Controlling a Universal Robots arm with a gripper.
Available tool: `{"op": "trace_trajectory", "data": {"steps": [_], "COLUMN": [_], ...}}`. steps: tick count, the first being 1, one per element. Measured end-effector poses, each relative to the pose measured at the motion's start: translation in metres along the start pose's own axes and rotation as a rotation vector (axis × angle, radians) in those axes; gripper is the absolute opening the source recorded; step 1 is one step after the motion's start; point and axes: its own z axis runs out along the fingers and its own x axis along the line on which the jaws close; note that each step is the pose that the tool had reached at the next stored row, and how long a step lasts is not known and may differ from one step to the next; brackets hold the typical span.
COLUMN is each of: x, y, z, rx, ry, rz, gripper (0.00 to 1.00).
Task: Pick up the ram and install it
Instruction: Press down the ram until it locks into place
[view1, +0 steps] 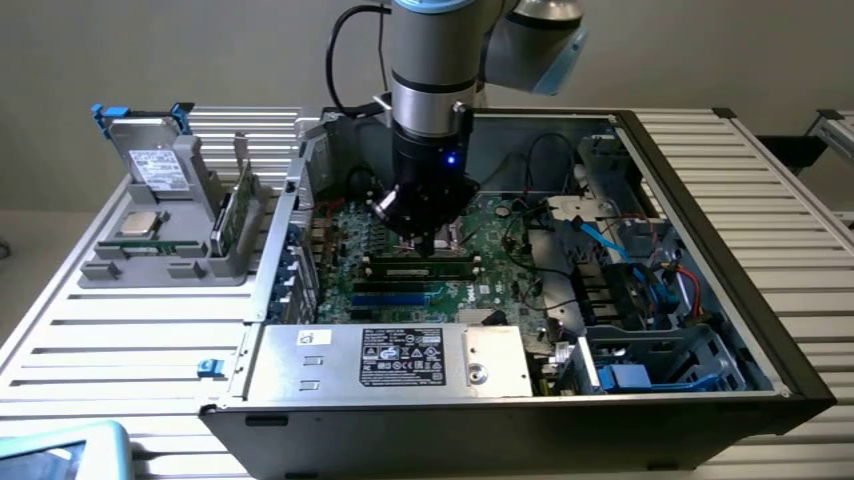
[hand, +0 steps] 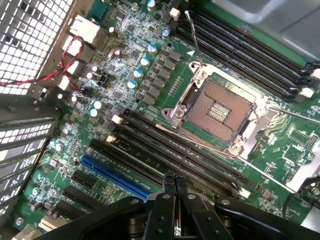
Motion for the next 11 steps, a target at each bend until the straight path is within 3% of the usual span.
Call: {"op": "trace_trajectory", "data": {"steps": [11], "x": [0.0000], "y": [0.0000], "z": [0.0000], "rx": [0.0044], "ry": [0.0010], "rz": [0.121], "gripper": [0.11]}}
